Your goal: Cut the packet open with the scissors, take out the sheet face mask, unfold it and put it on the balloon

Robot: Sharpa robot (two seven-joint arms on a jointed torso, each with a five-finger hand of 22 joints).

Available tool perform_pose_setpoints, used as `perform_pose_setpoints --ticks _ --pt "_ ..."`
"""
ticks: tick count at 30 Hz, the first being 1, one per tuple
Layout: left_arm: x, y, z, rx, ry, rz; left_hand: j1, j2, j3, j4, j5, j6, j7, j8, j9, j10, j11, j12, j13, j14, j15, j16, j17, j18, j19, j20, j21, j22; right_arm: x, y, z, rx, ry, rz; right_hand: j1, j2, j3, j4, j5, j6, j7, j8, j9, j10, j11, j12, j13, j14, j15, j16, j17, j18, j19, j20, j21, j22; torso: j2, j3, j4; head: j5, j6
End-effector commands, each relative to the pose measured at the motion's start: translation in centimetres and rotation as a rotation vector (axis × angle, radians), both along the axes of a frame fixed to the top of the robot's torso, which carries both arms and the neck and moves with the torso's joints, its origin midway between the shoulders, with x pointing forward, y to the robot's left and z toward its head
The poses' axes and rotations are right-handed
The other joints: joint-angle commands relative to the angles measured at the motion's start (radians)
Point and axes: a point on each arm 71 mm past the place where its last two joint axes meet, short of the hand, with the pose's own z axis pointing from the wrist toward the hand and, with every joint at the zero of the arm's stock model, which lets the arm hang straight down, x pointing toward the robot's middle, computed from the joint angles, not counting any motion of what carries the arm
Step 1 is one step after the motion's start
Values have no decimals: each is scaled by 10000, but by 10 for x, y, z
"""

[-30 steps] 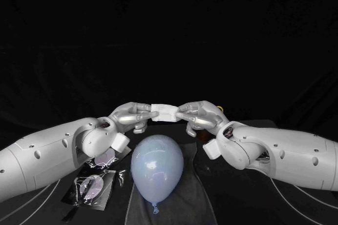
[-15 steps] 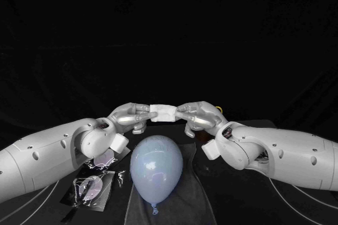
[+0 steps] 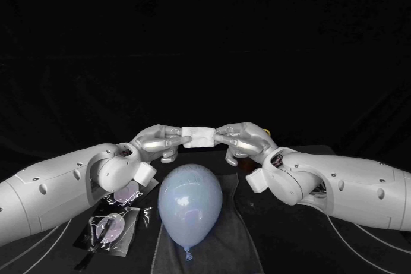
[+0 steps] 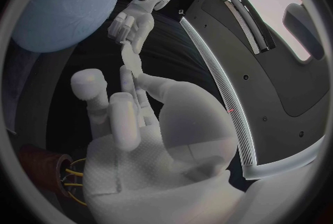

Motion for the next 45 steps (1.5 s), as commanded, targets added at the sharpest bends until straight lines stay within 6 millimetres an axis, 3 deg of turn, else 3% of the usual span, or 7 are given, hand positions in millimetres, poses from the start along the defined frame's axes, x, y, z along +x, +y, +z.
perform_pose_setpoints --ticks 1,9,17,23,27,45 --pt "-1 -2 2 -85 -33 -248 -20 79 52 -10 49 2 43 23 565 -35 -3 -13 18 66 22 50 11 -78 31 71 58 19 1 -1 1 102 -90 -102 -68 -70 -99 10 -12 -79 -4 -47 -15 -79 -17 73 14 170 64 56 11 203 -6 59 -13 20 2 2 -2 3 -5" --pt "-1 -2 2 -66 -34 -283 -30 77 64 -23 49 9 38 31 574 -26 -8 -2 26 68 20 53 19 -78 32 72 62 25 3 -4 1 106 -63 -291 -262 -85 -281 106 16 39 -60 -28 -29 -7 -63 246 64 197 45 101 55 193 61 72 127 102 2 3 0 -5 -16" --pt "-2 -2 2 -40 -36 -330 -30 77 64 -23 49 9 38 31 574 -26 -8 -2 26 68 20 53 19 -78 32 72 62 25 4 -3 1 21 -58 -381 -245 -12 -419 58 9 434 -290 165 26 353 -272 614 183 255 -124 156 140 173 168 -56 299 194 -1 5 0 -22 -42" --pt "-2 -3 2 -36 -30 -364 -30 77 64 -23 49 9 38 31 574 -26 -8 -2 26 68 20 53 19 -78 32 72 62 25 4 -3 1 -188 -134 -413 206 203 -255 -402 -17 975 -580 577 222 1025 -575 1089 409 356 -386 238 334 116 372 -289 612 379 3 0 -3 -34 -51" --pt "-3 -4 2 -36 -25 -417 -45 75 77 -36 49 14 33 40 583 -19 -12 8 33 67 16 54 20 -77 29 72 62 25 4 -1 0 -435 -202 -402 274 256 -51 -587 -35 1184 -688 753 323 1321 -695 1266 540 400 -494 282 451 74 483 -404 801 500 13 -3 2 -39 -65" --pt "-1 2 3 51 -18 -239 -94 61 81 -38 50 16 35 51 599 -15 -9 20 43 62 16 51 10 -73 19 72 57 15 2 -3 2 -654 -431 -492 115 255 38 -617 -41 1305 -795 965 522 1543 -798 1486 766 432 -587 317 544 26 596 -500 1004 636 2 14 -4 -23 -102"
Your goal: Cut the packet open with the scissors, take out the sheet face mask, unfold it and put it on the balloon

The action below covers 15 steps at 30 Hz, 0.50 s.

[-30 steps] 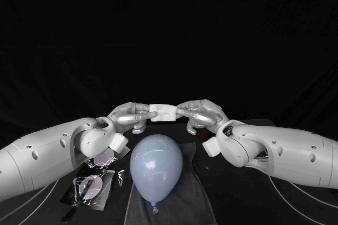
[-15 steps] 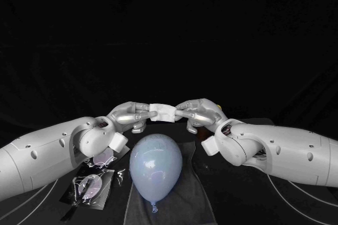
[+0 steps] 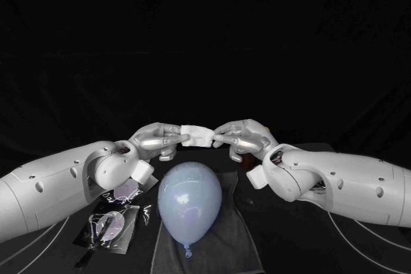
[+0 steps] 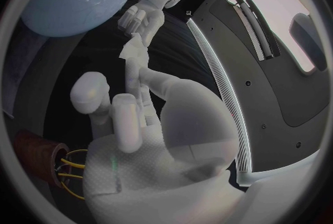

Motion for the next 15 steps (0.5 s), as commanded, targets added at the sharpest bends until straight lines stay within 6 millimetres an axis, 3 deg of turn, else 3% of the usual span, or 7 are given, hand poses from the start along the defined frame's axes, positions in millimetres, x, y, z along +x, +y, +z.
perform_pose_setpoints --ticks 1,15 --pt "0 -1 2 -16 -22 -103 -46 96 58 -10 30 35 55 44 592 -15 -9 20 15 81 -3 52 4 -72 19 72 58 1 -2 1 2 -24 -146 68 -38 53 61 -6 28 86 -21 207 366 87 -35 70 27 431 -84 39 30 103 43 -14 78 23 4 15 -2 1 0" --pt "0 0 2 57 17 -42 -101 70 53 -17 29 28 61 53 609 -26 -3 25 23 79 0 52 1 -74 21 74 64 12 -3 0 3 197 -70 -17 -73 57 61 5 29 86 -32 239 404 92 -43 94 61 429 -92 32 11 97 55 -24 103 41 -4 -1 6 36 3"
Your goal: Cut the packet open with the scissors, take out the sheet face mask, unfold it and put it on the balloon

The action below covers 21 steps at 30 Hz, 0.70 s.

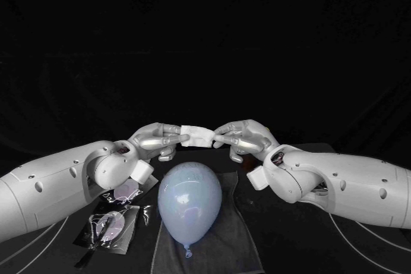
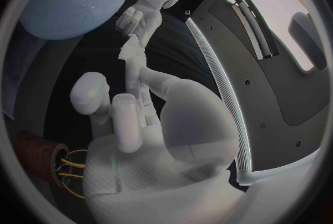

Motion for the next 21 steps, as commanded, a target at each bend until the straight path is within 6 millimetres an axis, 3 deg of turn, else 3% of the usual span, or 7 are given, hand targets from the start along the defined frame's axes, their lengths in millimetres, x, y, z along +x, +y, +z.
perform_pose_setpoints --ticks 1,11,21 --pt "0 -2 1 -22 -26 -96 -29 47 54 -16 30 8 41 62 609 -26 -3 25 17 79 0 52 -16 -74 0 53 24 5 1 -1 1 98 -89 -55 -70 60 62 4 64 58 5 239 404 72 -55 38 12 430 -93 32 -9 102 56 -24 30 11 -5 -7 8 34 3" --pt "0 -2 1 -24 -23 -122 -33 48 55 -16 30 7 41 62 610 -27 -3 25 17 80 0 53 -13 -75 3 53 27 11 2 -5 2 52 -183 -392 -77 65 72 -1 64 54 -3 260 430 76 -64 55 35 440 -99 50 33 92 80 -30 76 43 8 -23 11 14 13" --pt "0 -2 1 -22 -30 -93 -48 45 56 -19 30 3 41 64 616 -33 -2 26 19 69 2 43 -46 -70 -12 54 15 -11 3 -7 2 5 -254 -524 -81 68 96 -23 64 49 -16 304 484 84 -77 93 82 445 -113 54 42 83 105 -43 122 73 -8 -6 5 15 3"
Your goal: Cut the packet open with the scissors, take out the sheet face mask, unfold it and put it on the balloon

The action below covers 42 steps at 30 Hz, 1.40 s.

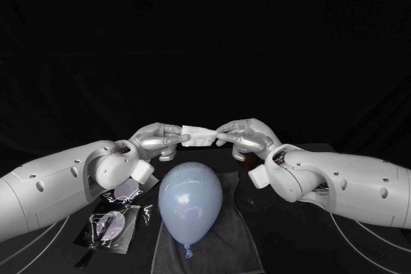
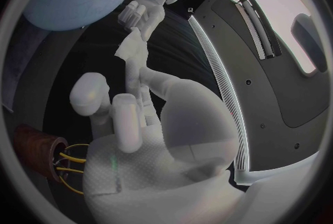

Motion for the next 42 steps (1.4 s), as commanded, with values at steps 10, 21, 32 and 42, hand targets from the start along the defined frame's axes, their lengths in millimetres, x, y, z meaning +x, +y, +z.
perform_pose_setpoints --ticks 10,21,32,42 --pt "0 -1 2 -56 -67 -44 -30 65 58 -27 28 1 41 39 621 -37 -4 27 14 67 2 41 -13 -68 -17 57 10 -17 0 -1 2 -66 -244 -174 -46 28 90 -12 25 72 -16 333 544 67 -71 82 72 448 -52 72 32 141 84 -19 64 29 -4 11 -8 1 28" --pt "-1 -5 5 846 -1392 335 -31 40 78 -88 29 -10 41 46 638 -76 -7 24 21 44 0 22 -59 -46 -81 58 -43 -111 -4 4 4 -81 -264 9 -54 28 111 -27 25 61 -21 368 591 66 -77 113 112 450 -58 74 35 141 87 -27 67 32 -10 10 -4 11 30" --pt "-1 -11 10 2363 -3416 808 -9 16 146 -215 29 12 49 62 654 -69 -13 65 56 67 -7 40 13 -49 -72 56 -27 -87 2 7 16 202 -283 -143 -70 34 130 -30 25 47 -23 399 635 64 -80 143 150 452 -62 77 43 135 101 -32 92 50 -8 5 -11 5 58" --pt "-1 -12 13 3374 -4787 876 -4 -7 197 -289 30 39 44 68 657 -61 -21 94 79 94 -14 53 57 -48 -70 52 -23 -86 8 6 22 362 -265 -351 -86 39 148 -34 25 27 -24 425 676 58 -82 171 185 450 -65 70 27 138 95 -37 77 42 -5 5 -7 19 64"
